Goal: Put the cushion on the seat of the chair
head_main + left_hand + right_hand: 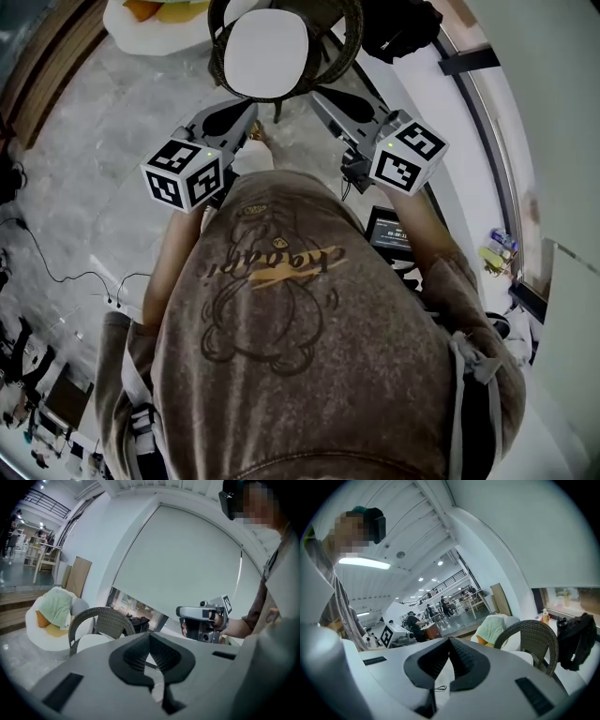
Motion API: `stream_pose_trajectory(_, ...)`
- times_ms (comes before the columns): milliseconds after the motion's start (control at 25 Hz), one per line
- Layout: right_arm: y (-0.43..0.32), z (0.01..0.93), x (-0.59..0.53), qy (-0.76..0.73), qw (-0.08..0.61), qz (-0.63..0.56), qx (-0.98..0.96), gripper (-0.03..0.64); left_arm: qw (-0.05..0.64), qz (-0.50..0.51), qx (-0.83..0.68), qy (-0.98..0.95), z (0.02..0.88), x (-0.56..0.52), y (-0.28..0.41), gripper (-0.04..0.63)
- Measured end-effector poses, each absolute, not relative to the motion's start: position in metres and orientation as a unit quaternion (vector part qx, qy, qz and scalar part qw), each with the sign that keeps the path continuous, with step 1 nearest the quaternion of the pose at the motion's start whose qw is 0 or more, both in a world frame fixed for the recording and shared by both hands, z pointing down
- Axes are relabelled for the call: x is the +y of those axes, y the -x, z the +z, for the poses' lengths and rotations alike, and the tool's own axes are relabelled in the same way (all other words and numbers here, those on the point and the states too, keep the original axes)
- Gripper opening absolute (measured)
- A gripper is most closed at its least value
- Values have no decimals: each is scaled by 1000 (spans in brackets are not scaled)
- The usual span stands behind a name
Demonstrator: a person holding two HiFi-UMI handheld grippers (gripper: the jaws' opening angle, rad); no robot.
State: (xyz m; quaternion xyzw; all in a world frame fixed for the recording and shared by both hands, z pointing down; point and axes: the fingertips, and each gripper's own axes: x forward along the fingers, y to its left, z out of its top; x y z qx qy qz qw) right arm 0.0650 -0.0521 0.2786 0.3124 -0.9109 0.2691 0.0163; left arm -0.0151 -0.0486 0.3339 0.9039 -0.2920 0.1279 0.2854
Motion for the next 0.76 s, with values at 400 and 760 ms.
stream_pose_trajectory(400,-57,273,-51,-271,10,268,-924,20,295,135,-282,-903,345,-45,10,5)
stream_pose_trajectory(760,-56,271,-59,-265,6,275,-924,20,301,139,-274,-903,346,-53,5,5)
